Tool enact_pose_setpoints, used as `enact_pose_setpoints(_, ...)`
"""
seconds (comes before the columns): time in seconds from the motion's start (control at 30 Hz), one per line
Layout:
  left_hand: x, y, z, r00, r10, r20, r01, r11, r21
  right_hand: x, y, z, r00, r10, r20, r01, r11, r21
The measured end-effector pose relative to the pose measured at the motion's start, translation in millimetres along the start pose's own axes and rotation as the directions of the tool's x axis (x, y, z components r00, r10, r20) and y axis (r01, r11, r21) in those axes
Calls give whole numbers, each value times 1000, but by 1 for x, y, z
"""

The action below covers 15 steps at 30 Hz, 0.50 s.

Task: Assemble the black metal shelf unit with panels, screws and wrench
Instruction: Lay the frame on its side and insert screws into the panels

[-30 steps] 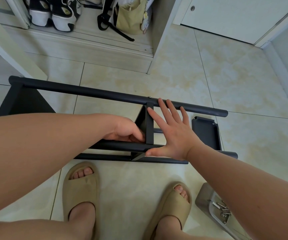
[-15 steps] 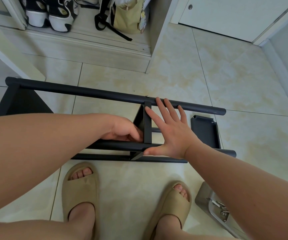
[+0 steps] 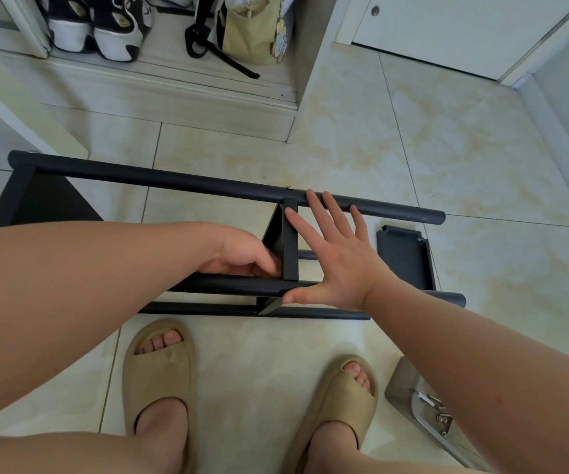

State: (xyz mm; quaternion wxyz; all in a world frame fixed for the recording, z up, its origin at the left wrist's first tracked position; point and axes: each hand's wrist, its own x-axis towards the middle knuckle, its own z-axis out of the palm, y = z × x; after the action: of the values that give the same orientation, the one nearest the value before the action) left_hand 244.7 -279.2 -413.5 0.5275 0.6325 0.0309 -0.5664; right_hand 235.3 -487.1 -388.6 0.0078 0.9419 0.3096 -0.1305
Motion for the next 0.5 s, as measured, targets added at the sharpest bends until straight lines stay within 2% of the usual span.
enact_pose_setpoints(0.1, 2, 1, 1, 1000, -24, -10, 23, 1000, -19, 0, 0, 0, 1000, -1, -2, 1, 1000, 6)
enact_pose_setpoints(0.2, 4, 2, 3, 996, -45, -83, 50, 997, 59, 0, 0, -1, 1000, 0, 3, 0, 1000, 11)
enact_pose_setpoints(0.3, 3, 4, 3, 995, -37, -96, 47, 993, 106, 0, 0, -1, 1000, -1, 8, 1, 1000, 8)
enact_pose_setpoints(0.5, 3, -1, -1, 999, 5, -45, -4, 1000, 11, 0, 0, -1, 1000, -4, 9, 4, 1000, 11)
